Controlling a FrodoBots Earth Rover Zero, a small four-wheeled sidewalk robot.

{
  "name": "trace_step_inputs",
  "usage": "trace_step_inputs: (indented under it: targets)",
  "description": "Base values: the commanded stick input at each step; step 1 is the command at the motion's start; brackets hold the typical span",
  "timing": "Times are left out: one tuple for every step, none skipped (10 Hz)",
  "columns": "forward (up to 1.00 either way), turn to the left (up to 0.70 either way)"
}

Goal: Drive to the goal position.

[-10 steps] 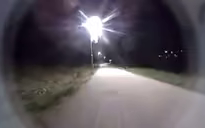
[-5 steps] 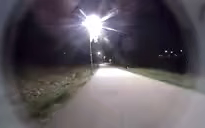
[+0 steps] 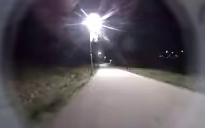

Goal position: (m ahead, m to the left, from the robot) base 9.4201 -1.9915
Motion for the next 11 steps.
trace_step_inputs:
  targets:
    - [0.7,0.0]
    - [0.7,0.0]
    - [0.7,0.0]
    - [0.7,0.0]
    - [0.7,0.0]
    - [0.7,0.0]
    - [0.7,0.0]
    - [0.7,0.0]
    - [0.7,-0.03]
    - [0.7,-0.07]
    - [0.7,-0.08]
